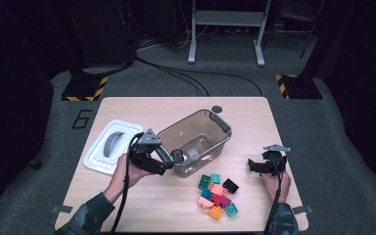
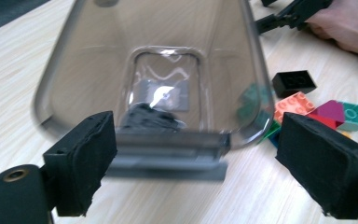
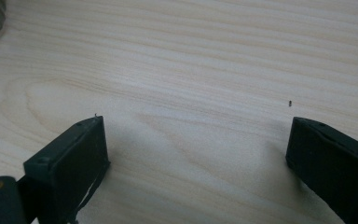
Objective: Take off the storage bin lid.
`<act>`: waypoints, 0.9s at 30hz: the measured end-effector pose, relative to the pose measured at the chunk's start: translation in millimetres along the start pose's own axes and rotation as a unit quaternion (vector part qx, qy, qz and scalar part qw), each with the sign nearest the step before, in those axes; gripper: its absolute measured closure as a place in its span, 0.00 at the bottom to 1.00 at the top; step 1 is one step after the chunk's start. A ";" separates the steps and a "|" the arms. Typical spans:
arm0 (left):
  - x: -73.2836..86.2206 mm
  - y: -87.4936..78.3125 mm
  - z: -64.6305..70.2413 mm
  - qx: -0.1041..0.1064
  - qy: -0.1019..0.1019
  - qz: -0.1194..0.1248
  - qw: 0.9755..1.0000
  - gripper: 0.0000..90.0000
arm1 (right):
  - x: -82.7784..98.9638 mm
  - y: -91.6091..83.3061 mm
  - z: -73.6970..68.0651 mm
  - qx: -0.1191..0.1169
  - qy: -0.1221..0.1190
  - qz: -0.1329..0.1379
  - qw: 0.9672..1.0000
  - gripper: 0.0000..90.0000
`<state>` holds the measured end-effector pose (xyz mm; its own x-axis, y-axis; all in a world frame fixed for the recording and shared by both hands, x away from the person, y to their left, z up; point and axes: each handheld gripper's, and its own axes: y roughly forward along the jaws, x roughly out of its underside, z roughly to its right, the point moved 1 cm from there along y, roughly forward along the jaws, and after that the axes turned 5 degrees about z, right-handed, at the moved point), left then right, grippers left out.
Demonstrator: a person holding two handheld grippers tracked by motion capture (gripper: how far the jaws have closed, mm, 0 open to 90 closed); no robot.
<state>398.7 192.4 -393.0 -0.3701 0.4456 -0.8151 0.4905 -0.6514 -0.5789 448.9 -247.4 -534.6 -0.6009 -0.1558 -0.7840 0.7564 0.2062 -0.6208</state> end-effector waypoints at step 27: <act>144.3 9.6 -45.2 -0.151 -0.051 -0.063 0.985 0.03 | 0.5 -0.6 -1.3 -0.002 -0.003 -0.002 1.000 0.04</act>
<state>385.6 278.1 -517.2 -0.5124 0.4373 -0.7391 0.6426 -0.3756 -0.6678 447.9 -246.4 -534.6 -0.6020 -0.1613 -0.7820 0.7533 0.2102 -0.6232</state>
